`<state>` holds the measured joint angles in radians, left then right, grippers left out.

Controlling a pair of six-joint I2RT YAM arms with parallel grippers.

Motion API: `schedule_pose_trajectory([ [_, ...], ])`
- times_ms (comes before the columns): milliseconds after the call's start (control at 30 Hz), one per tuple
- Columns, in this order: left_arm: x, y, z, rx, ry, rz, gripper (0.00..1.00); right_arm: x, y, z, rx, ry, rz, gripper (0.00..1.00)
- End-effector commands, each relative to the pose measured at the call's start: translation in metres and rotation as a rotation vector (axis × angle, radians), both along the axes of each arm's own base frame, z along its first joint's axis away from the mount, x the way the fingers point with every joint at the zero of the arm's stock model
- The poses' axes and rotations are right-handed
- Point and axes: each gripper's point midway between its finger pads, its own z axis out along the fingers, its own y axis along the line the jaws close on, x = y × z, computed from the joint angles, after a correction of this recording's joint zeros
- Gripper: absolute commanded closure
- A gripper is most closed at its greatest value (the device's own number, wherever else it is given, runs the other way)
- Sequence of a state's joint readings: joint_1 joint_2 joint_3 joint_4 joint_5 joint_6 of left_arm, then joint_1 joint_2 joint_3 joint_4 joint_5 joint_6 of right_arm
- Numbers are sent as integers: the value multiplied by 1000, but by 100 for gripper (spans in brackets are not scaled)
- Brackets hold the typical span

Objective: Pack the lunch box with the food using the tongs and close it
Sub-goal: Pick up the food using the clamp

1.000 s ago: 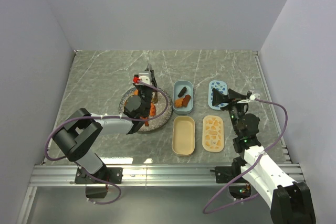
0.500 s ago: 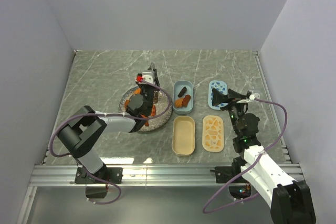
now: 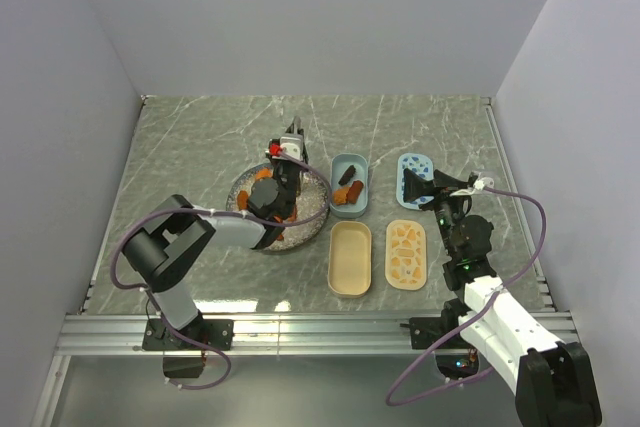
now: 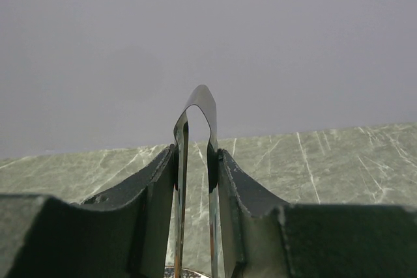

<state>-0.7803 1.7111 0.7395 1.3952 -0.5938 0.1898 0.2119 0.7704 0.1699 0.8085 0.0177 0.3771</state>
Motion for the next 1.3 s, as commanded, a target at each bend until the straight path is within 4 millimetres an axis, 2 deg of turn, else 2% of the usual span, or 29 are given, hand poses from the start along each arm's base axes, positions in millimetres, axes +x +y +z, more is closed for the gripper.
schedule_pose_trajectory([
  [0, -3, 4, 32, -106, -129, 8, 66, 1, 2, 23, 10, -72, 6, 4],
  [533, 4, 1, 43, -104, -161, 9, 65, 1, 2, 23, 11, -72, 4, 4],
  [1267, -9, 7, 70, -129, -186, -25, 65, 1, 3, 23, 11, -69, 7, 4],
])
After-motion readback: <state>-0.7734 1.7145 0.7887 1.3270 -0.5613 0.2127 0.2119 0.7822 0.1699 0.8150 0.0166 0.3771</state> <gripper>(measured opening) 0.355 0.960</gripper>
